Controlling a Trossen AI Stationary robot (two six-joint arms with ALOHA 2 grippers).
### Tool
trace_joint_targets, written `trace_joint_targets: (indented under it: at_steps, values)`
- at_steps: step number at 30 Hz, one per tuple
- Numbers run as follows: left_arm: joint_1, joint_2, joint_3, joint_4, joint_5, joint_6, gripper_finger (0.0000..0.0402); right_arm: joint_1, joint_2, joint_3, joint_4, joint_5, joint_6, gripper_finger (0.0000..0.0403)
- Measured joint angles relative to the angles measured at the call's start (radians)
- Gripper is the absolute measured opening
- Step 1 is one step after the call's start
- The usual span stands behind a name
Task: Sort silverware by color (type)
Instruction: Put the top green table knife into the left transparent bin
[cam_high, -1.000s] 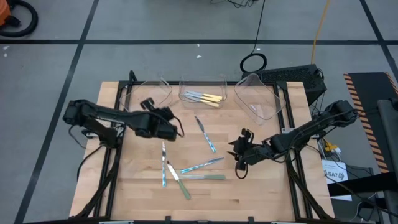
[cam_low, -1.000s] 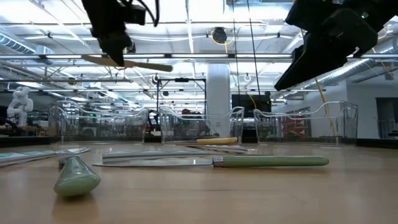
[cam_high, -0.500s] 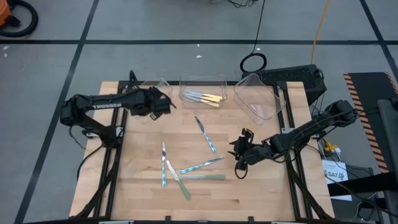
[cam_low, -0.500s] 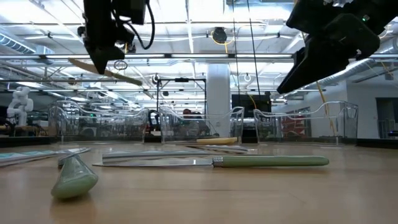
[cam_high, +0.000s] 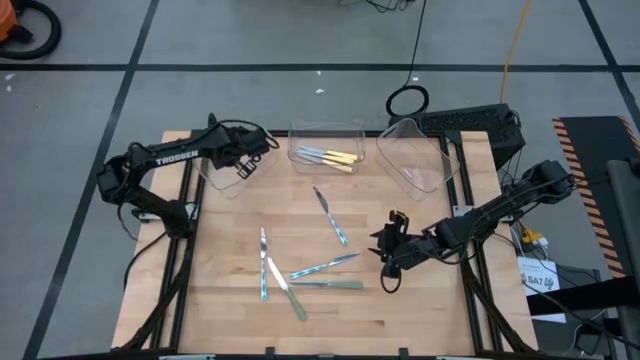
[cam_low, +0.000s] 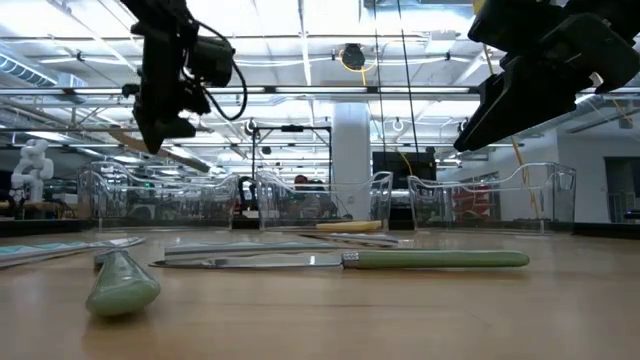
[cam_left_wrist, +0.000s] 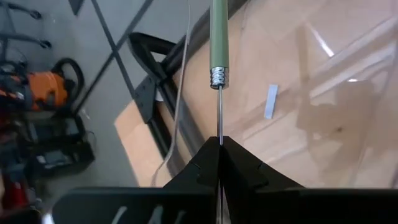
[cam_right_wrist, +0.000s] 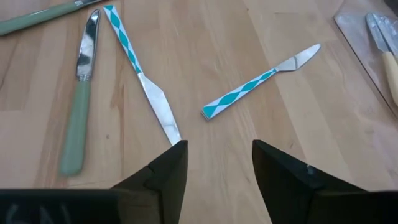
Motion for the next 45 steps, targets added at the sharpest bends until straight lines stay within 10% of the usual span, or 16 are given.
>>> trace_joint_targets:
  at_steps: [45]
  values:
    - [0.05, 0.008, -0.113, 0.191, 0.167, 0.149, 0.0019, -0.002, 0.0, 0.0, -0.001, 0.05, -0.002, 0.0171]
